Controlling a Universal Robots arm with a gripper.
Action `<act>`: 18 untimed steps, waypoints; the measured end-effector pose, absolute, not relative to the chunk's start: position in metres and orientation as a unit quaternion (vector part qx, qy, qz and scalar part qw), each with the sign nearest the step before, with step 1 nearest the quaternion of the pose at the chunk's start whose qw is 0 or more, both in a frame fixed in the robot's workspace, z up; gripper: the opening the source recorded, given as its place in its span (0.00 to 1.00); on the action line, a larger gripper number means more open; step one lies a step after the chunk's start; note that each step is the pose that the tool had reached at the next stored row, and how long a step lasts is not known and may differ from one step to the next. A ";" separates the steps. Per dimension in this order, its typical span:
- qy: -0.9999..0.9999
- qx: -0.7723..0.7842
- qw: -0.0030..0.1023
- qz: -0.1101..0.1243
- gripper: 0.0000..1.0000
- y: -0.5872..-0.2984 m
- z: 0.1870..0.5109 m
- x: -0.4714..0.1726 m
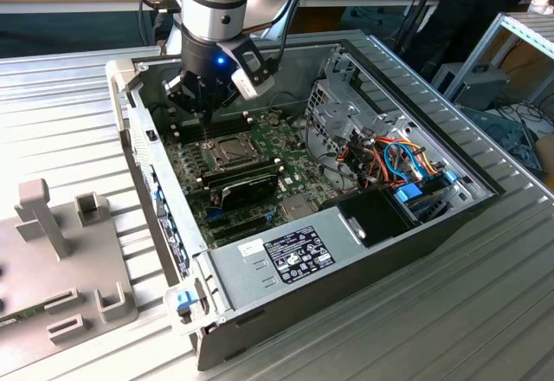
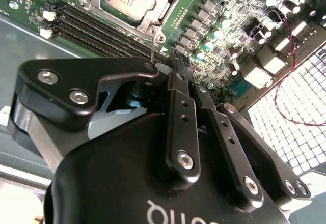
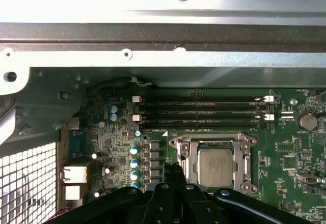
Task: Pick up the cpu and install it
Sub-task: 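Install the first cpu locking lever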
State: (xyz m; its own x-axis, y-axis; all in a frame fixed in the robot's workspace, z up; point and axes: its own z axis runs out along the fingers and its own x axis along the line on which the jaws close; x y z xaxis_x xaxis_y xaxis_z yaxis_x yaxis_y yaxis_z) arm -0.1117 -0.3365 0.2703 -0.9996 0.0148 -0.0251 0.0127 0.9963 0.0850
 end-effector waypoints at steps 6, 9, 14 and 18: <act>0.998 0.007 0.013 0.056 0.11 -0.336 0.270 -0.112; 0.998 0.007 0.013 0.059 0.11 -0.337 0.271 -0.112; 0.998 0.007 0.013 0.059 0.11 -0.337 0.270 -0.112; 0.998 0.007 0.013 0.059 0.11 -0.337 0.270 -0.112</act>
